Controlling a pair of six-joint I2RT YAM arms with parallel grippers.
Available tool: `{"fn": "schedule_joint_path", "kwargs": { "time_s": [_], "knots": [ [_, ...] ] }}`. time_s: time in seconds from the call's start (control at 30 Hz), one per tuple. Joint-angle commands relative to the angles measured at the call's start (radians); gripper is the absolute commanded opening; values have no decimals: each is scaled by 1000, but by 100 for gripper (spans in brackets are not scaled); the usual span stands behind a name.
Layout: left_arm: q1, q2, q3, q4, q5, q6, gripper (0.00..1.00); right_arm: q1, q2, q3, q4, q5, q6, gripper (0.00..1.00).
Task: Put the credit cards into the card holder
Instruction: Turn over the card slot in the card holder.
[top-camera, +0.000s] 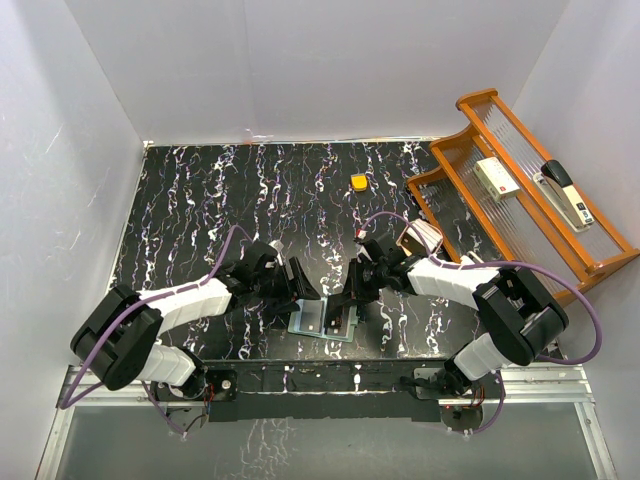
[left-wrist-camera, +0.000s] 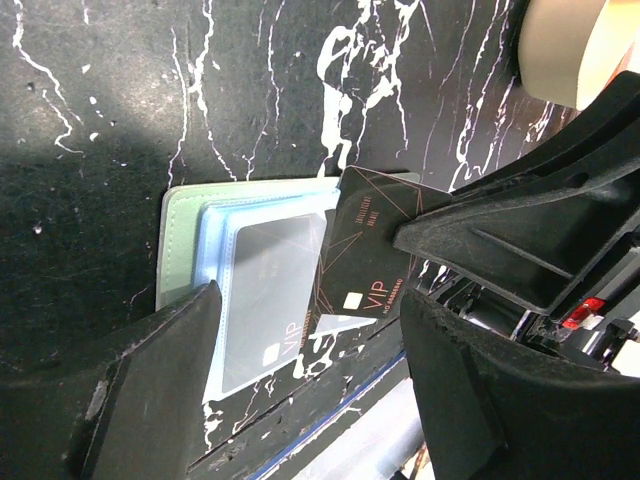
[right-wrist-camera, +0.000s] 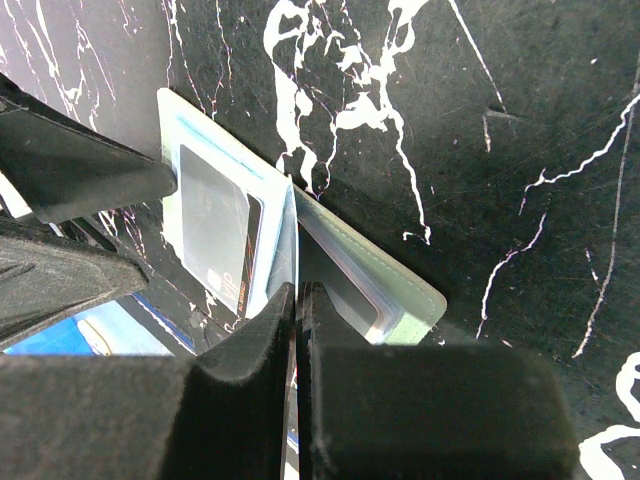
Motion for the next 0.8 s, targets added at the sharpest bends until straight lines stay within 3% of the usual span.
{"fn": "schedule_joint_path", "kwargs": {
  "time_s": [0.0, 0.77],
  "knots": [
    [-8, 20, -14, 40, 25, -12, 70, 5, -13, -13, 7, 32, -13, 0],
    [-41, -14, 35, 37, 73, -59, 67, 6, -1, -18, 9, 28, -22, 0]
  ]
}}
